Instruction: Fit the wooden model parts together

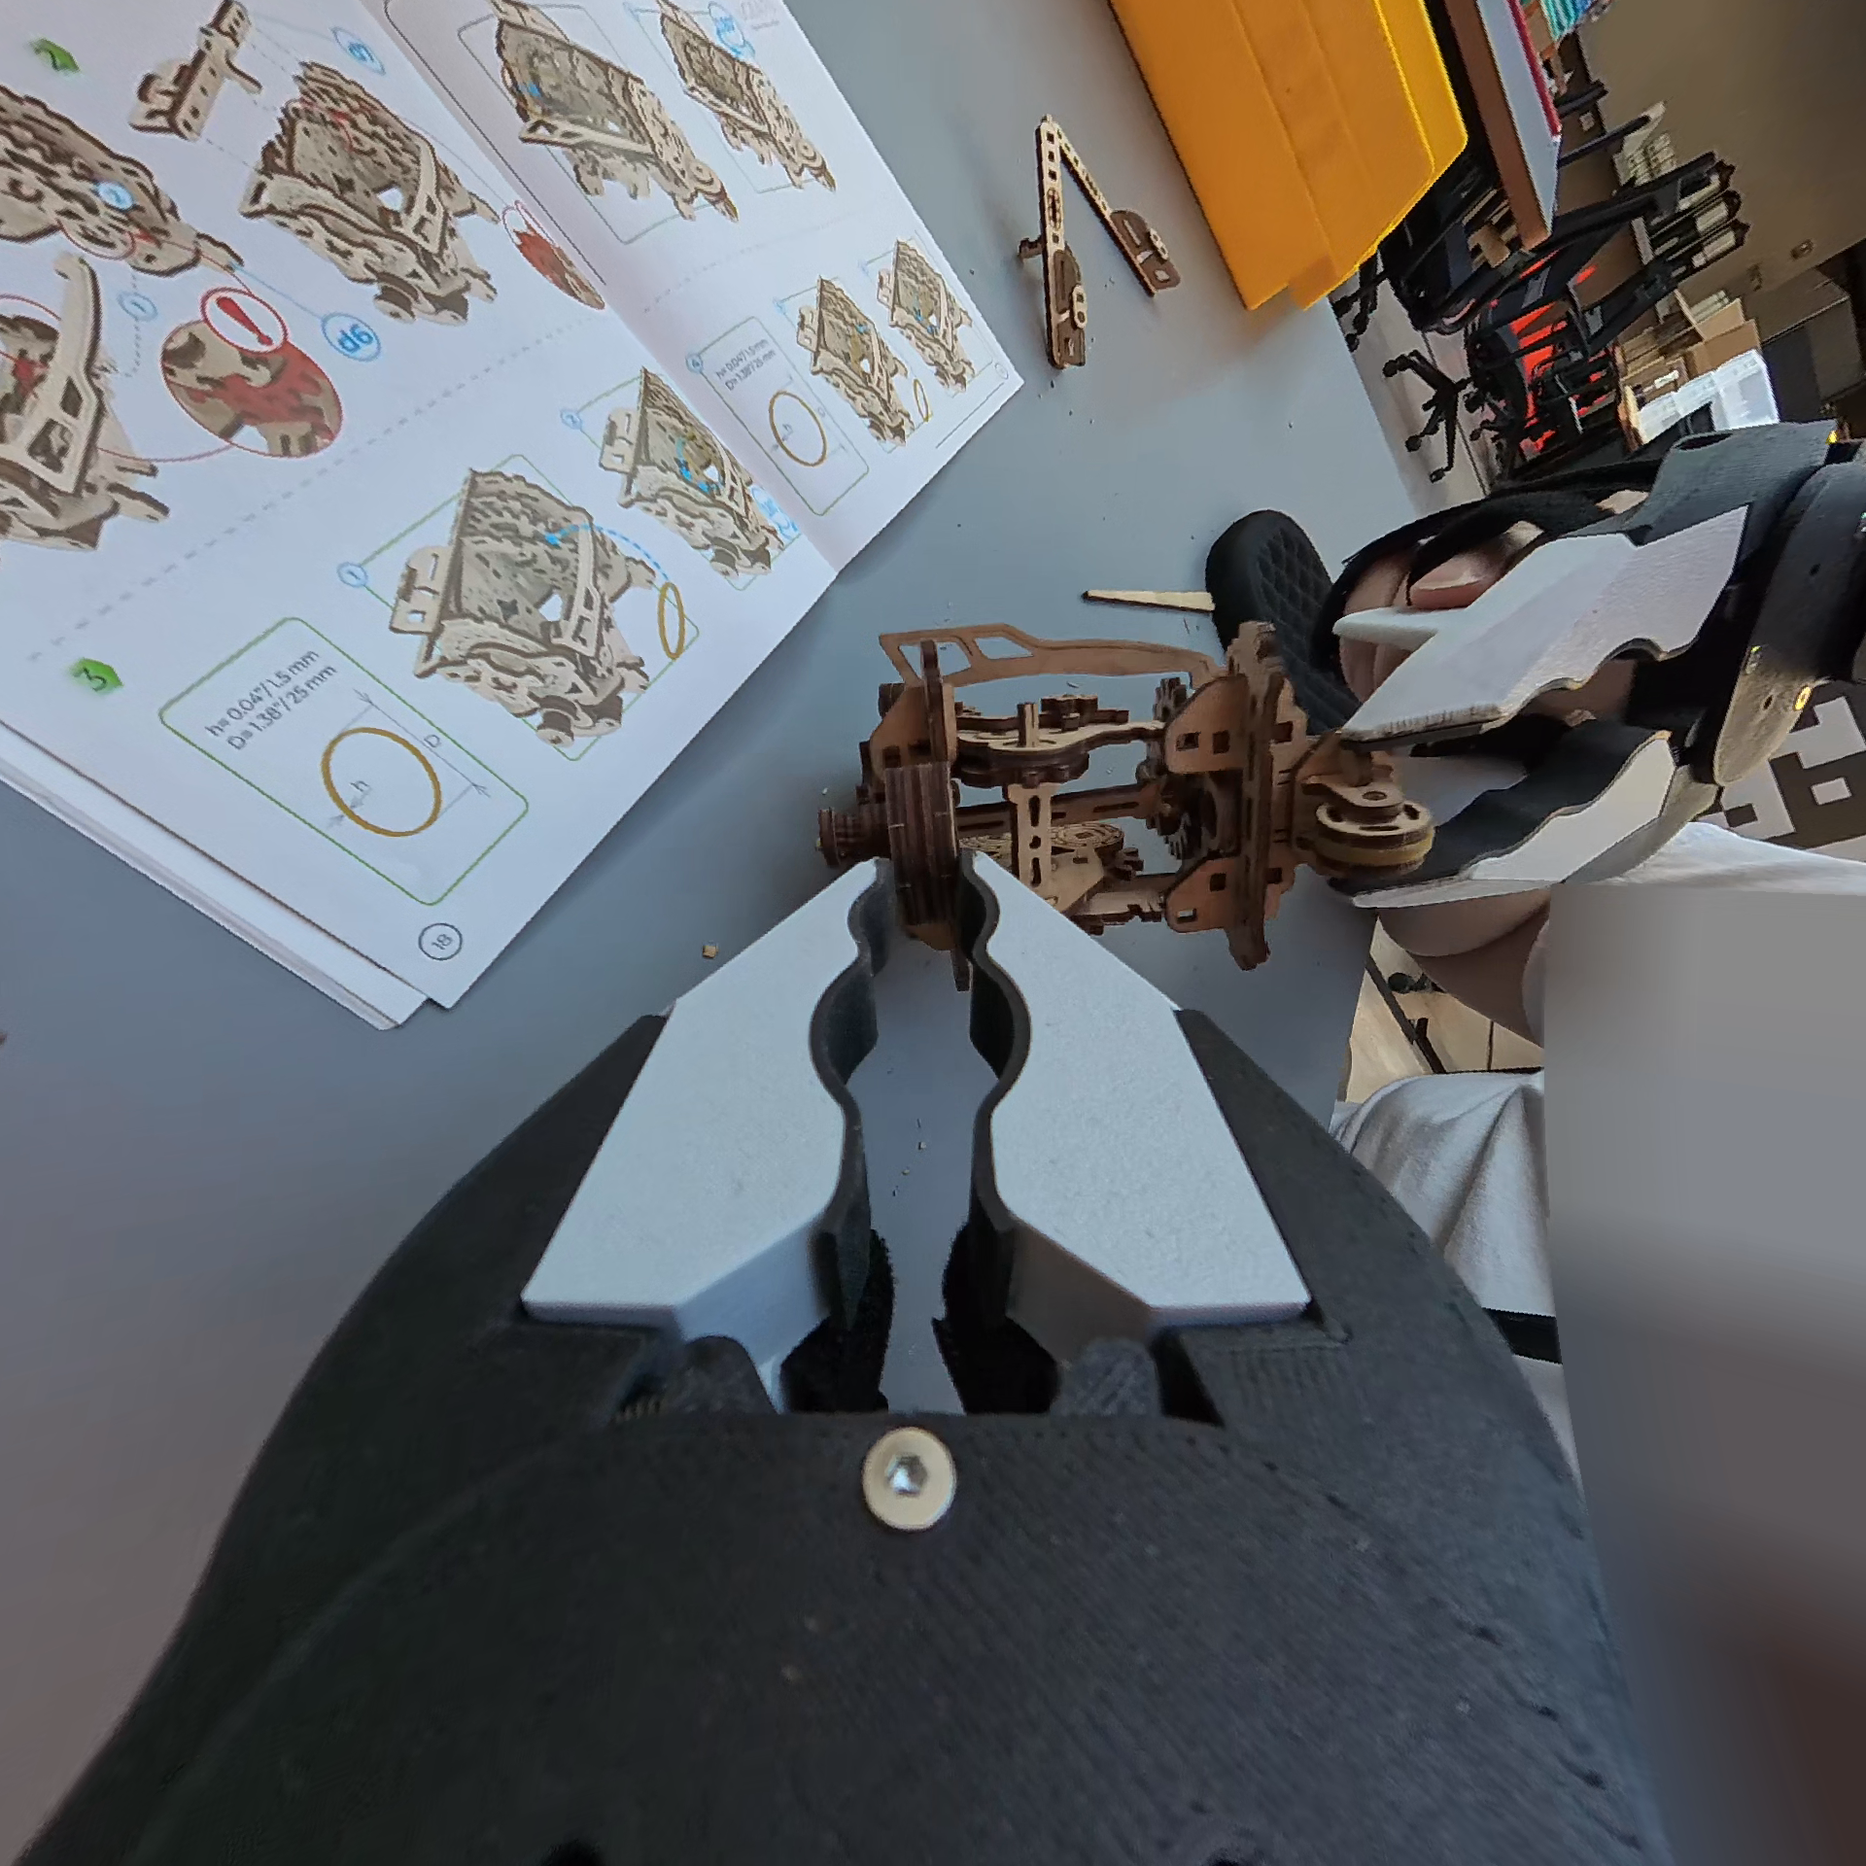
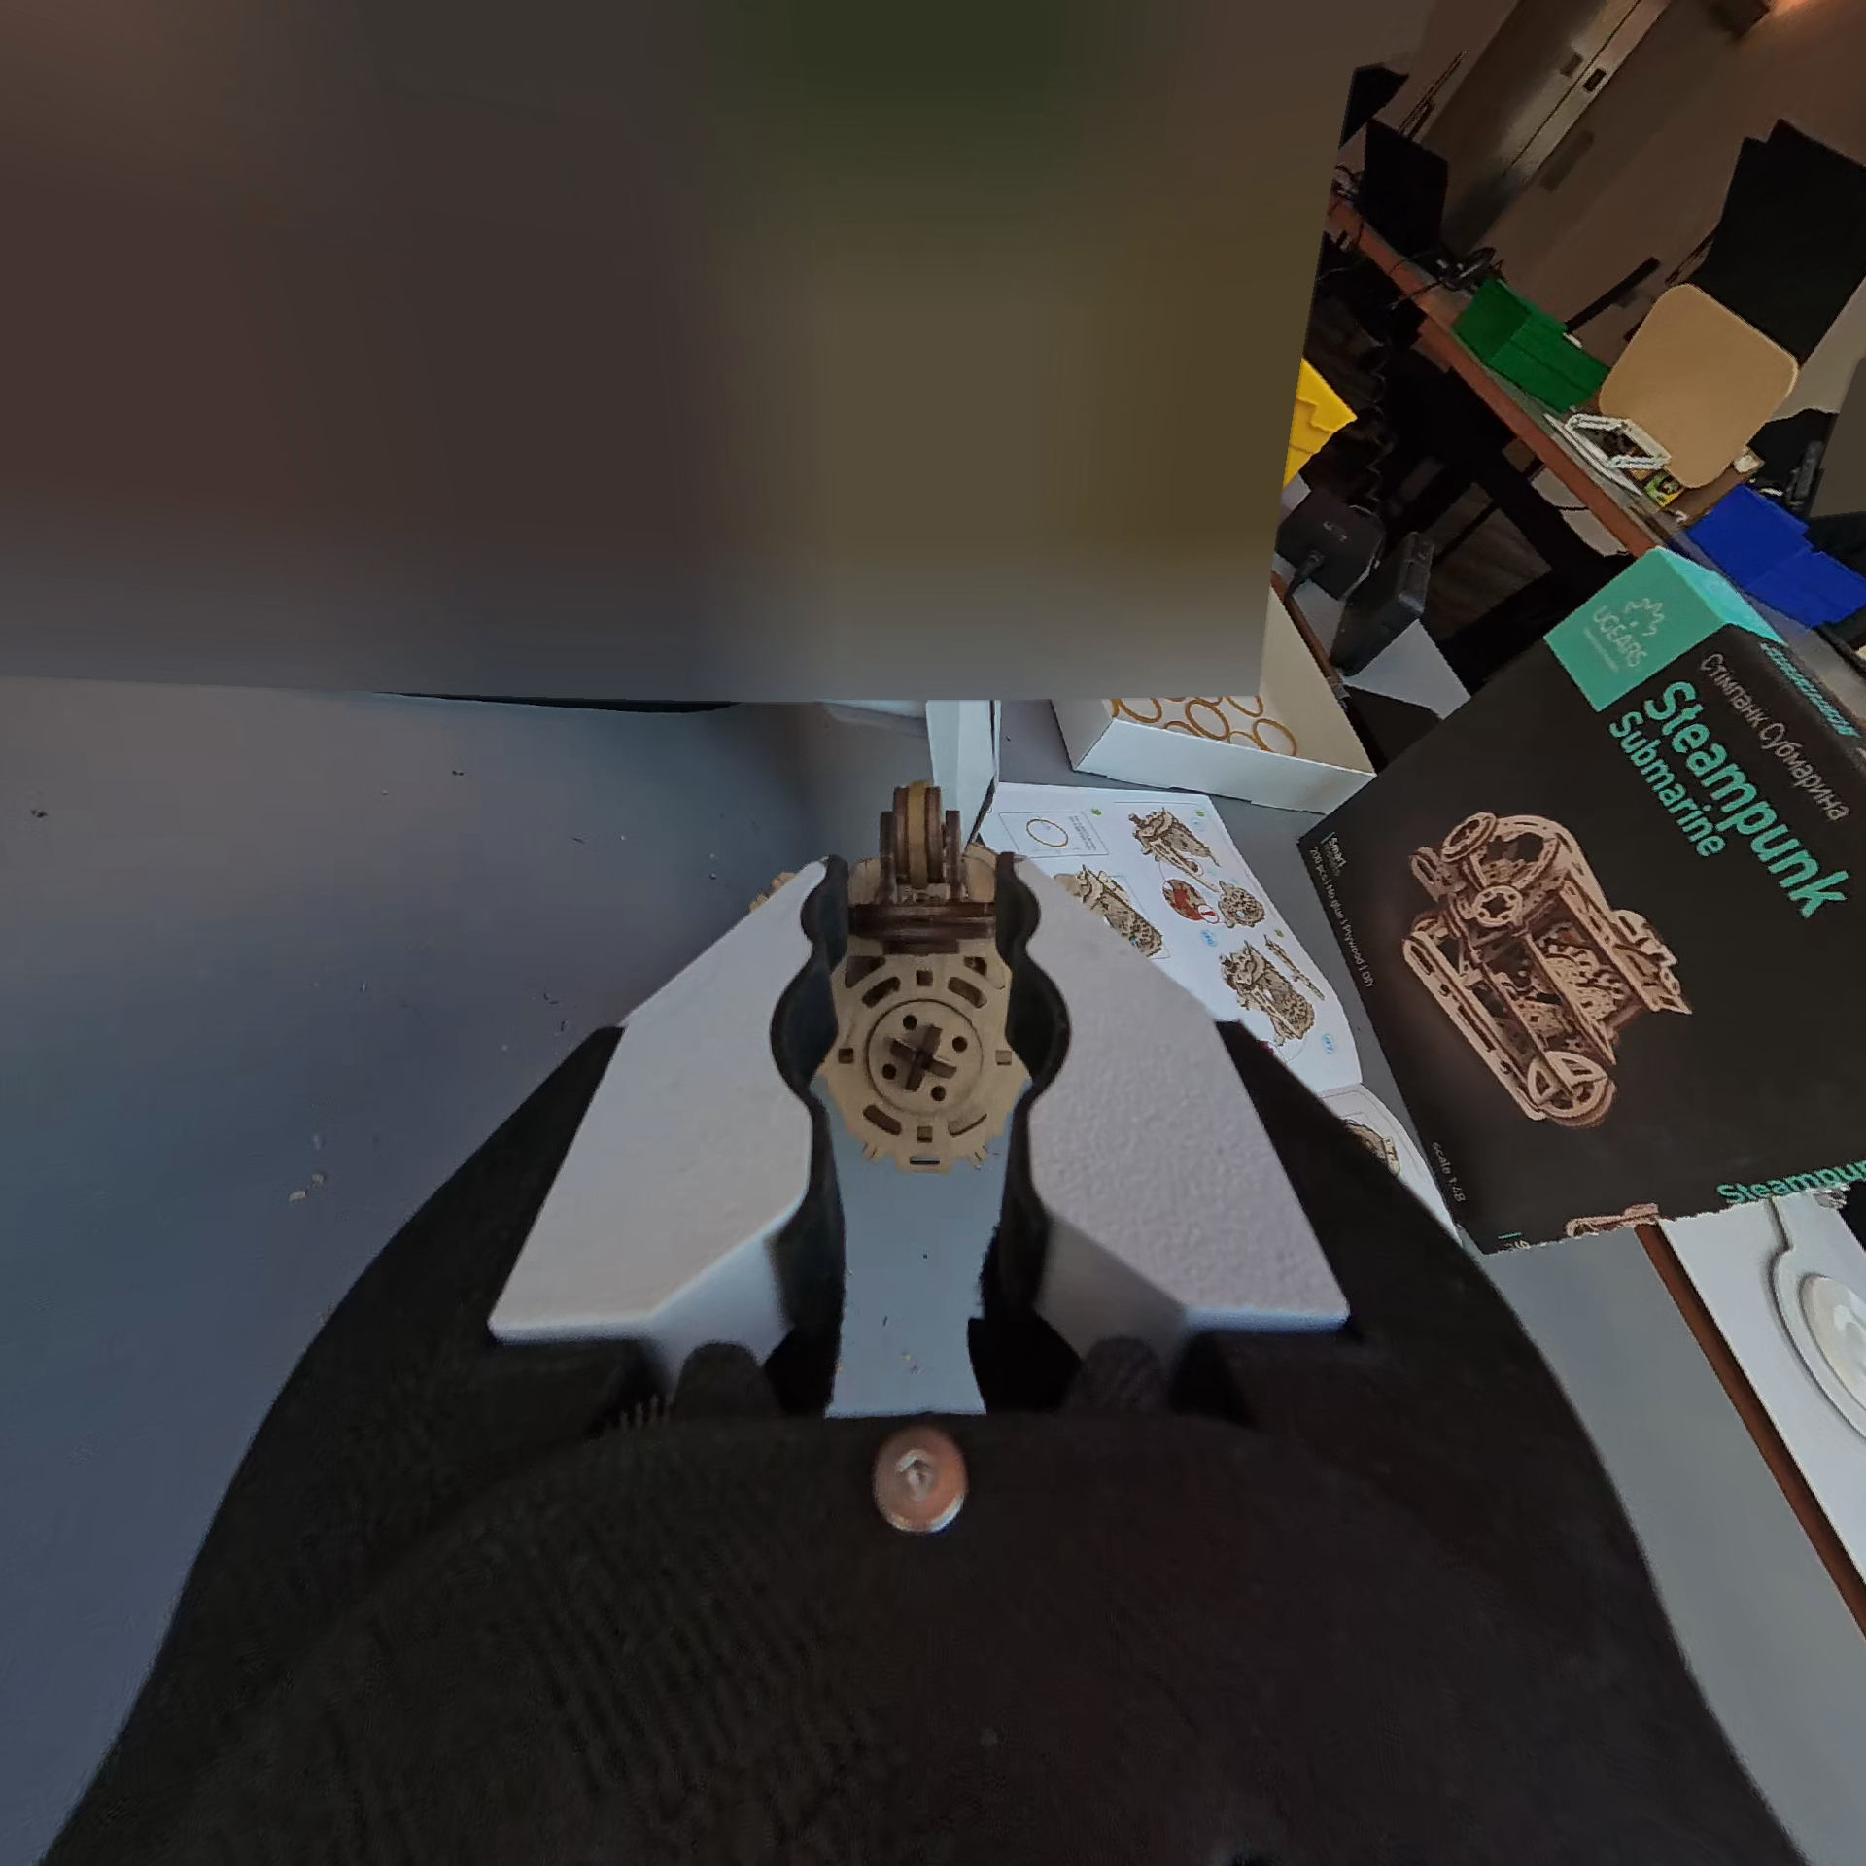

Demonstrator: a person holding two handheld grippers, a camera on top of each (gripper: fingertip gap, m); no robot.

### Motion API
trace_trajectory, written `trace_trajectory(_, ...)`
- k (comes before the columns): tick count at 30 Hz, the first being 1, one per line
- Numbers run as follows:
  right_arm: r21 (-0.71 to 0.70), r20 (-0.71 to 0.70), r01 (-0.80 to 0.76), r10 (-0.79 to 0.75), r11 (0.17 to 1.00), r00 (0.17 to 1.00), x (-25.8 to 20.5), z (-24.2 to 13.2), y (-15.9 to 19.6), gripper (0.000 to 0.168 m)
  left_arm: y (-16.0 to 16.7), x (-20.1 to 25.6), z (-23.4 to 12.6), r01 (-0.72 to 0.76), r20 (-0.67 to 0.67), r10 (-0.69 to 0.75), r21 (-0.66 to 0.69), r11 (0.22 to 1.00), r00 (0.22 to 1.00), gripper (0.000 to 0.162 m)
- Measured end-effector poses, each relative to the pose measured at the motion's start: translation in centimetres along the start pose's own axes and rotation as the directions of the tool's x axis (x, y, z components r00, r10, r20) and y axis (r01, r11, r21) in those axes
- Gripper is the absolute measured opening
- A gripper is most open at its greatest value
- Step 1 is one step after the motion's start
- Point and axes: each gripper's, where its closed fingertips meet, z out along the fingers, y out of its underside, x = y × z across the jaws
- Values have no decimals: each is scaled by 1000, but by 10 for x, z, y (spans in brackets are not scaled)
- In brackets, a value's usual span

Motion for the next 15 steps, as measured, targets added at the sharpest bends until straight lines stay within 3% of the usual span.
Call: trace_trajectory(15,-23,-10,56,-56,998,998,8,2,0,28,2,-6,1,17,0,-17,-10,1000,1000,10)
